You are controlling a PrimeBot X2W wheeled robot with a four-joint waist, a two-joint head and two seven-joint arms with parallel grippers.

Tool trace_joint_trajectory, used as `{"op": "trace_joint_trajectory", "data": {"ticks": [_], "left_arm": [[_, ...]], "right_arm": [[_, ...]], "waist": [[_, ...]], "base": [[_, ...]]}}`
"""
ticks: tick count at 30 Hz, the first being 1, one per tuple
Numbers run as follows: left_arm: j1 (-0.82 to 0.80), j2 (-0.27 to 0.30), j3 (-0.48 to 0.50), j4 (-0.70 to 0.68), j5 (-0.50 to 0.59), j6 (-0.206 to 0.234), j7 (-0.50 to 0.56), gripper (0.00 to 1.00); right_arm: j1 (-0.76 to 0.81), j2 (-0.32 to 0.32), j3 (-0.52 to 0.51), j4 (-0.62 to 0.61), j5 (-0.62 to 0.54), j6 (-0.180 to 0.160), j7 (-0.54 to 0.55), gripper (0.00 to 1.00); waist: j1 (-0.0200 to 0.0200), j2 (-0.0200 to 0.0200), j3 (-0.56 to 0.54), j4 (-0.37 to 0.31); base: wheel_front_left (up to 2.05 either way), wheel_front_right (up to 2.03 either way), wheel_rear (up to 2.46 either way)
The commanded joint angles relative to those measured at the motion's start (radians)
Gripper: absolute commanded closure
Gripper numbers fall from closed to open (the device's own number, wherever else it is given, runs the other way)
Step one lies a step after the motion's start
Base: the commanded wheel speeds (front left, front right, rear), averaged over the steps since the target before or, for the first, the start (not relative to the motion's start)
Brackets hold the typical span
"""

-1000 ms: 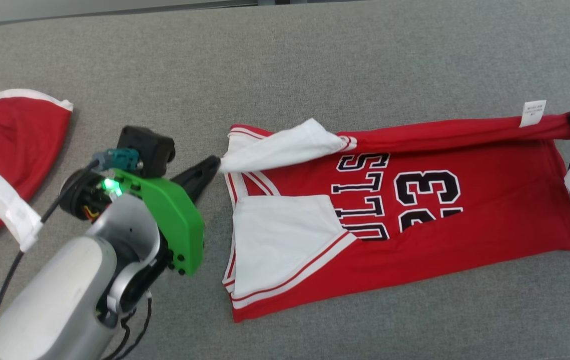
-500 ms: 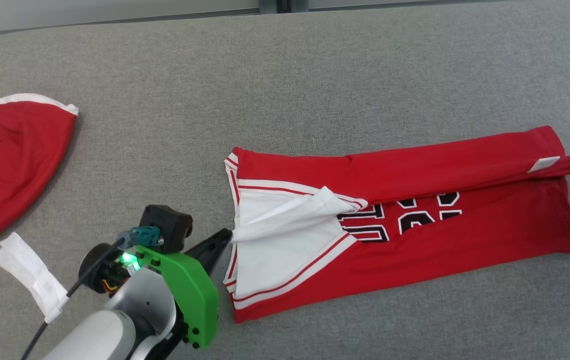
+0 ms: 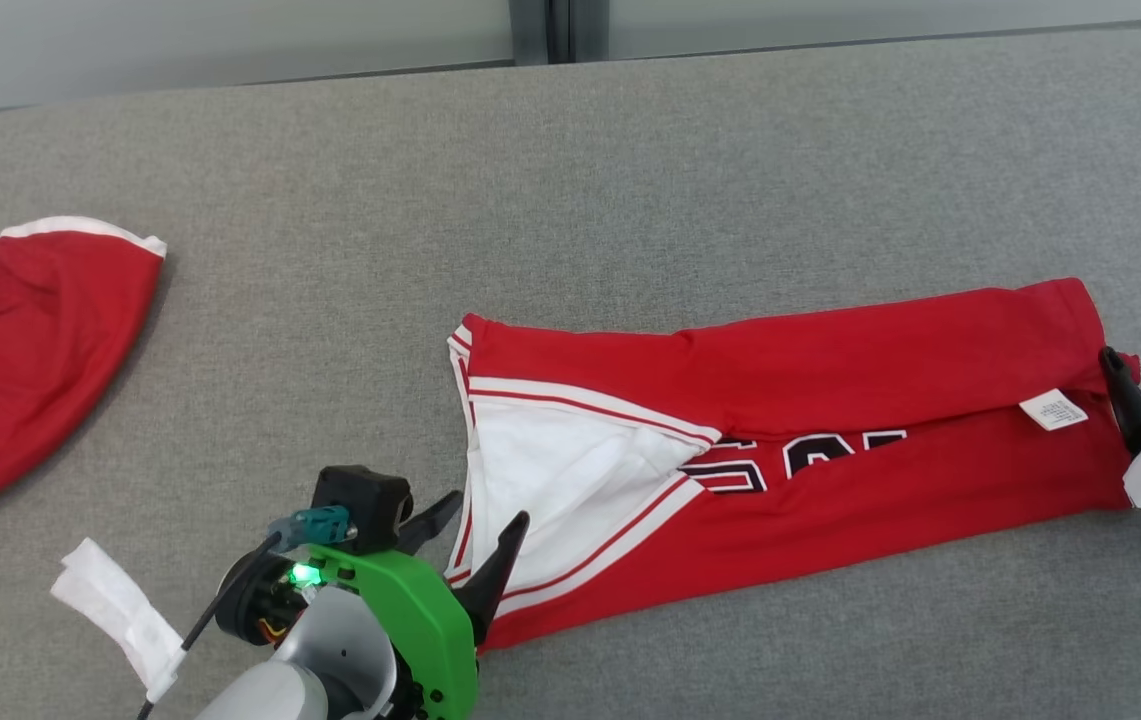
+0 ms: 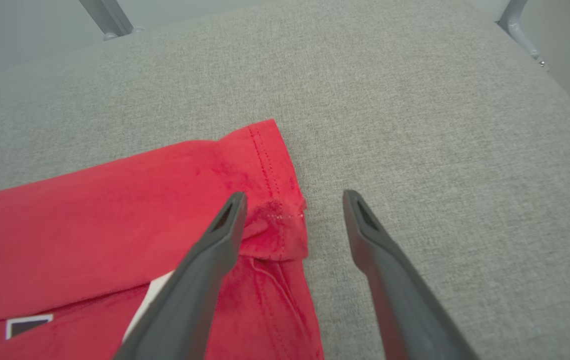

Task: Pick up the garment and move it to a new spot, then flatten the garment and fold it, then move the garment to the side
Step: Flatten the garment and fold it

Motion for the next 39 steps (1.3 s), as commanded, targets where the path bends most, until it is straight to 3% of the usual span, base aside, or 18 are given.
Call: {"op": "trace_joint_trajectory", "data": {"ticks": [1, 8, 14, 18, 22, 29, 39], "left_arm": [[0.027, -0.010, 0.015, 0.008, 0.004, 0.012, -0.041, 0.00], [0.108, -0.076, 0.082, 0.062, 0.055, 0.078, -0.308, 0.00], [0.181, -0.172, 0.142, 0.107, 0.093, 0.161, -0.550, 0.00], [0.227, -0.231, 0.182, 0.128, 0.123, 0.188, -0.609, 0.00], [0.251, -0.244, 0.210, 0.118, 0.272, 0.207, -0.617, 0.00], [0.303, -0.280, 0.203, 0.077, 0.468, 0.174, -0.617, 0.00], [0.295, -0.329, 0.202, 0.106, 0.546, 0.113, -0.617, 0.00]], "right_arm": [[0.027, -0.001, -0.010, -0.009, -0.014, -0.002, -0.020, 0.00], [0.139, 0.028, -0.052, -0.046, -0.052, -0.002, -0.125, 0.00], [0.241, 0.088, -0.100, -0.108, -0.072, -0.002, -0.192, 0.00], [0.293, 0.140, -0.162, -0.137, -0.121, -0.002, -0.208, 0.00], [0.322, 0.170, -0.230, -0.160, -0.189, -0.002, -0.209, 0.00], [0.261, 0.175, -0.384, -0.037, -0.292, -0.002, -0.181, 0.00], [0.147, 0.150, -0.524, 0.173, -0.404, -0.001, -0.058, 0.00]], "waist": [[0.0000, 0.0000, -0.038, -0.005], [0.0000, 0.0000, -0.139, -0.005], [0.0000, 0.0000, -0.172, 0.008], [0.0000, 0.0000, -0.183, 0.027], [0.0000, 0.0000, -0.180, 0.050], [0.0000, 0.0000, -0.148, 0.114], [0.0000, 0.0000, -0.096, 0.203]], "base": [[0.00, 0.00, 0.00], [0.00, 0.00, 0.00], [0.00, 0.00, 0.00], [0.00, 0.00, 0.00], [0.00, 0.00, 0.00], [0.00, 0.00, 0.00], [0.00, 0.00, 0.00]]}}
